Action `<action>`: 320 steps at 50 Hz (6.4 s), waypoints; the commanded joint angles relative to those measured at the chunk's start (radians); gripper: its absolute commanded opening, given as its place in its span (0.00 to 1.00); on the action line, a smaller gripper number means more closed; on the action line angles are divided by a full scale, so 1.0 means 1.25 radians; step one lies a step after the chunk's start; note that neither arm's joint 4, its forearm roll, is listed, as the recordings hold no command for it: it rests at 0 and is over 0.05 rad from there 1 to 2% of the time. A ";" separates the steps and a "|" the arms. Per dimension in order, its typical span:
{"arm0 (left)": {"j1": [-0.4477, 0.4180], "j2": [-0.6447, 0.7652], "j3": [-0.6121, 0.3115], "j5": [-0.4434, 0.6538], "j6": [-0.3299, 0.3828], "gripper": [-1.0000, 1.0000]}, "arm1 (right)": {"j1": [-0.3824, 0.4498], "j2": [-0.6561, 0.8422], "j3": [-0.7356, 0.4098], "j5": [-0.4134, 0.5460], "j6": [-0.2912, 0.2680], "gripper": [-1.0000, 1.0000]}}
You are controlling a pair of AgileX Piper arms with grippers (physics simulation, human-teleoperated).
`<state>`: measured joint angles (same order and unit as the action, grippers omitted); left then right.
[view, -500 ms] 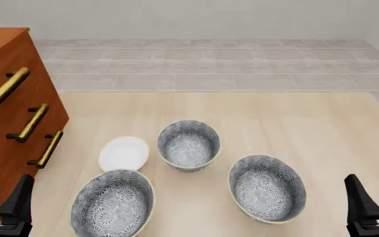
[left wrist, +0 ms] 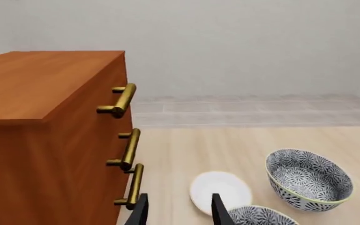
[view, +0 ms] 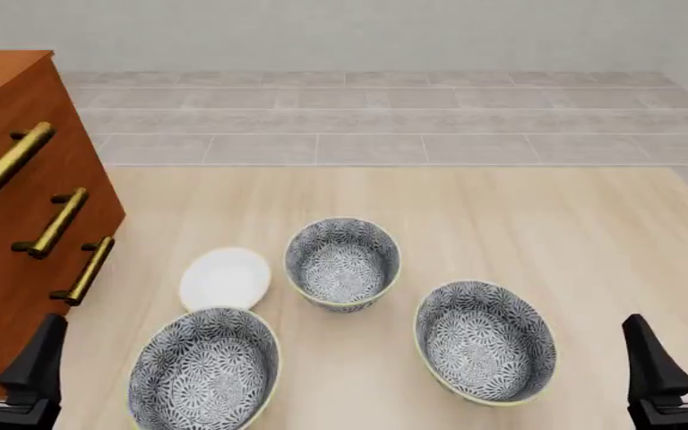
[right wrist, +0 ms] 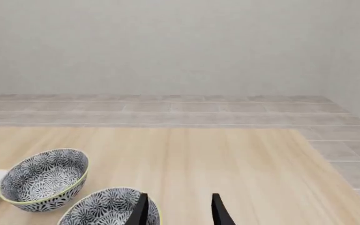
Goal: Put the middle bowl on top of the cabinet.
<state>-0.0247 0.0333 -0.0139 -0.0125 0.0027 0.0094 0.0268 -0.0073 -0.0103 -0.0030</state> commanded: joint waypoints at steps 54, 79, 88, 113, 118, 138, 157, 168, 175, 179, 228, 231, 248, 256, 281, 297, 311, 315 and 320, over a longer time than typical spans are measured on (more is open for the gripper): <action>-0.322 0.552 -0.356 0.046 0.070 1.00 | -0.009 -0.017 -0.004 0.024 -0.002 1.00; -0.446 0.766 -0.554 0.144 0.146 1.00 | -0.012 -0.020 -0.007 0.026 -0.003 1.00; -0.478 0.826 -0.584 0.172 0.153 1.00 | -0.016 -0.021 -0.005 0.024 -0.002 1.00; -0.563 0.933 -0.707 0.239 0.159 1.00 | -0.016 -0.021 0.001 0.025 -0.001 1.00; -0.583 0.967 -0.729 0.247 0.166 1.00 | -0.017 -0.021 0.003 0.025 0.000 1.00; -0.648 1.076 -0.827 0.273 0.188 1.00 | -0.019 -0.020 0.004 0.028 0.000 1.00; -0.691 1.183 -0.879 0.262 0.202 1.00 | -0.021 -0.020 0.005 0.033 0.004 1.00; -0.715 1.238 -0.927 0.267 0.189 1.00 | -0.025 -0.021 0.006 0.037 0.002 1.00; -0.736 1.270 -0.962 0.278 0.183 1.00 | -0.027 -0.021 0.006 0.039 0.003 1.00; -0.743 1.291 -0.978 0.281 0.183 1.00 | -0.028 -0.021 0.006 0.040 0.004 1.00; -0.760 1.407 -1.071 0.276 0.087 1.00 | -0.038 -0.018 0.005 0.045 0.019 1.00; -0.759 1.413 -1.065 0.266 0.089 1.00 | -0.038 -0.018 0.005 0.046 0.019 1.00; -0.762 1.444 -1.058 0.240 0.067 1.00 | -0.040 -0.016 0.006 0.050 0.018 1.00; -0.762 1.458 -1.049 0.226 0.056 1.00 | -0.039 -0.012 0.006 0.050 0.020 1.00; -0.744 1.491 -1.051 0.208 0.043 1.00 | -0.041 -0.016 0.006 0.055 0.024 1.00; -0.730 1.509 -1.054 0.200 0.046 1.00 | -0.040 -0.001 0.006 0.042 0.025 1.00; -0.736 1.512 -1.052 0.195 0.037 1.00 | -0.040 0.011 0.006 0.034 0.027 1.00; -0.741 1.515 -1.051 0.192 0.029 1.00 | -0.041 0.009 0.006 0.035 0.027 1.00; -0.745 1.517 -1.050 0.188 0.021 1.00 | -0.040 0.003 0.006 0.042 0.027 1.00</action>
<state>-0.9471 1.9239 -1.3288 0.2303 0.0439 -0.0410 0.0340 -0.0002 0.0368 0.0303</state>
